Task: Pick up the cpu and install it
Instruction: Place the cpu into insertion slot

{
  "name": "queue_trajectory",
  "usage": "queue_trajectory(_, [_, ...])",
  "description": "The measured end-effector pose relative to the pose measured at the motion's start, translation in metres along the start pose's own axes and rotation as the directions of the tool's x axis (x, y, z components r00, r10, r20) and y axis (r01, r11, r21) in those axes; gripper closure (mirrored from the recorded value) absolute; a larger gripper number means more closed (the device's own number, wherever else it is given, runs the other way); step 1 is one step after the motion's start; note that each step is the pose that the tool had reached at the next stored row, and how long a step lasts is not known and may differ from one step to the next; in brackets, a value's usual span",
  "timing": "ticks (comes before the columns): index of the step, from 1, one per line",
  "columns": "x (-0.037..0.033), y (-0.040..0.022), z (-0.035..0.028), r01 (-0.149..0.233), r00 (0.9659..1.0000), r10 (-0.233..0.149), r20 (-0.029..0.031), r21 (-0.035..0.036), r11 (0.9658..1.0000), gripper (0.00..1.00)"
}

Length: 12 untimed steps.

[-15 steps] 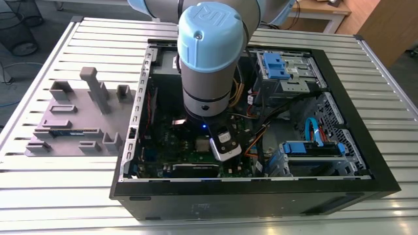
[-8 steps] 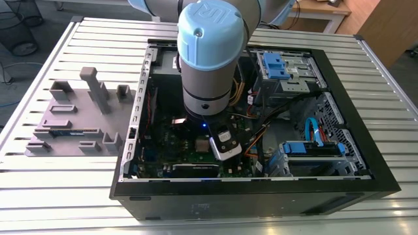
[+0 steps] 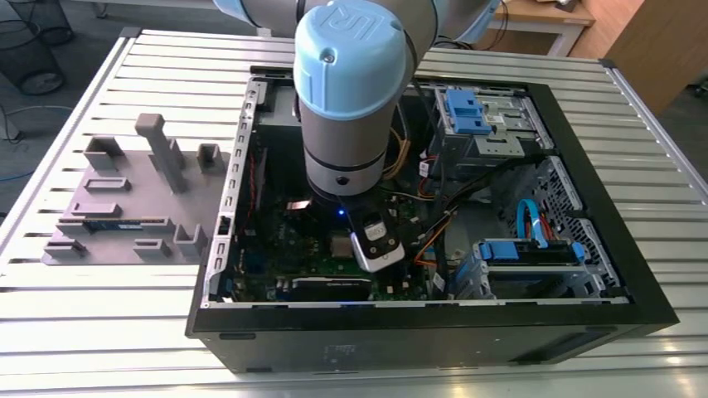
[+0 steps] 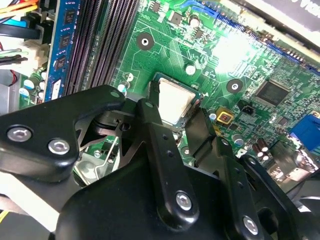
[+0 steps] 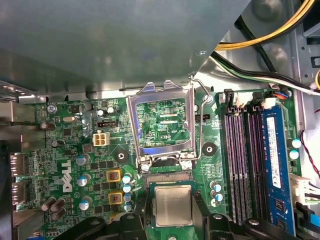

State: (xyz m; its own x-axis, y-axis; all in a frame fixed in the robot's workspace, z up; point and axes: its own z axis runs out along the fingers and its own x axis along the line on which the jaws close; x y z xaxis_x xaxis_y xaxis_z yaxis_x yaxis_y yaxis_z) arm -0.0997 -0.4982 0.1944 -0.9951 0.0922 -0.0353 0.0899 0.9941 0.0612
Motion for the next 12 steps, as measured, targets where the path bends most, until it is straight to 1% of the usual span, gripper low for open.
queue_trajectory(3, [0.0000, 0.0000, 0.0004, 0.000, 1.0000, 0.000, 0.0001, -0.0002, 1.0000, 0.51])
queue_trajectory(6, [0.0001, -0.0002, 0.0023, 0.000, 1.0000, 0.000, -0.0001, 0.0001, 1.0000, 0.51])
queue_trajectory(12, [0.0001, -0.0001, 0.0024, 0.000, 1.0000, 0.000, 0.0000, 0.0000, 1.0000, 0.51])
